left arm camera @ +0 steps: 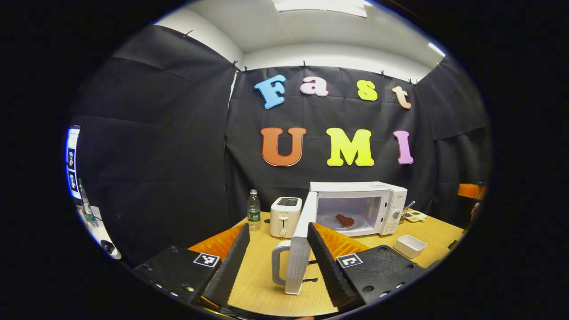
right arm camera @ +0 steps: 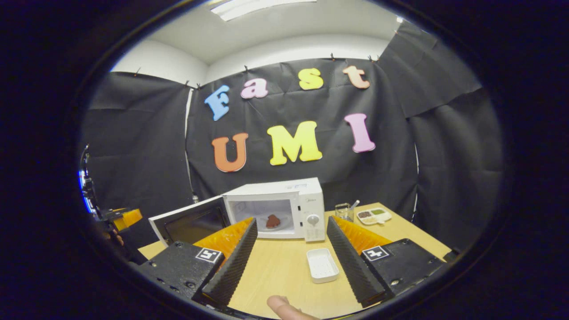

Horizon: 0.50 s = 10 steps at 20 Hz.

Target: Open the microwave oven with the left hand, put the food in, and close the microwave oven.

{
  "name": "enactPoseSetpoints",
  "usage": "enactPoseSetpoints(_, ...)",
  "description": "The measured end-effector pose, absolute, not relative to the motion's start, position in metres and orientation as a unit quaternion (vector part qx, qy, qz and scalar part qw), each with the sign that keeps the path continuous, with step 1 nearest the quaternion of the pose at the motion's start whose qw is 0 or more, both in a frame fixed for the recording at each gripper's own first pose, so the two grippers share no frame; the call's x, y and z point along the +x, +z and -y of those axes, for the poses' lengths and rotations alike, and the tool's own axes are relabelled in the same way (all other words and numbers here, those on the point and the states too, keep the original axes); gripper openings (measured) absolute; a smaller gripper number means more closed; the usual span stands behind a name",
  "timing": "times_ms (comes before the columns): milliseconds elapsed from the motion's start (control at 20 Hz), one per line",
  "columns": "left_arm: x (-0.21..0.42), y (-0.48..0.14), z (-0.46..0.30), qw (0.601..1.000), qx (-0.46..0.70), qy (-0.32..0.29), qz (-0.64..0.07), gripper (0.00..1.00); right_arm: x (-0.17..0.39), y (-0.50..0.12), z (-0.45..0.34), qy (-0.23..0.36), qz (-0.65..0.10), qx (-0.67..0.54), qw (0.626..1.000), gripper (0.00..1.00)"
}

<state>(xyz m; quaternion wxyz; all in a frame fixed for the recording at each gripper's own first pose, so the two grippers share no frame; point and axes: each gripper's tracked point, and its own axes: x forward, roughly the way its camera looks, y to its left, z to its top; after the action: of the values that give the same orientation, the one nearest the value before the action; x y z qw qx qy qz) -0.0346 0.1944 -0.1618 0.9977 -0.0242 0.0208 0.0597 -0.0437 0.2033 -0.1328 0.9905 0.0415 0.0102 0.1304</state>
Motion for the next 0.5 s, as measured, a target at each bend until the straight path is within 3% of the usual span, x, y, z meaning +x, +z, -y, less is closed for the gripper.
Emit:
enactPoseSetpoints(50, -0.038, -0.166, -0.196, 0.998, -0.033, 0.055, -0.027, 0.65, -0.051, -0.126, -0.196, 0.125, 0.005, 0.034, 0.992, 0.99)
enactPoseSetpoints(100, -0.04, -0.168, -0.204, 0.997, -0.037, 0.061, -0.025, 0.42, -0.055, -0.119, -0.182, 0.099, 0.02, 0.025, 0.995, 0.99)
enactPoseSetpoints(200, -0.038, -0.172, -0.222, 0.996, -0.039, 0.082, -0.024, 0.27, -0.063, -0.116, -0.165, 0.065, 0.036, 0.013, 0.997, 0.99)
enactPoseSetpoints(250, -0.036, -0.18, -0.231, 0.994, -0.045, 0.095, -0.029, 0.1, -0.067, -0.115, -0.169, 0.071, 0.037, 0.012, 0.997, 0.99)
enactPoseSetpoints(300, -0.035, -0.188, -0.231, 0.994, -0.05, 0.092, -0.04, 0.0, -0.07, -0.116, -0.173, 0.08, 0.037, 0.014, 0.996, 1.0)
enactPoseSetpoints(500, -0.013, -0.227, -0.228, 0.993, -0.056, 0.07, -0.078, 0.0, -0.067, -0.119, -0.168, 0.085, 0.034, 0.017, 0.996, 1.0)
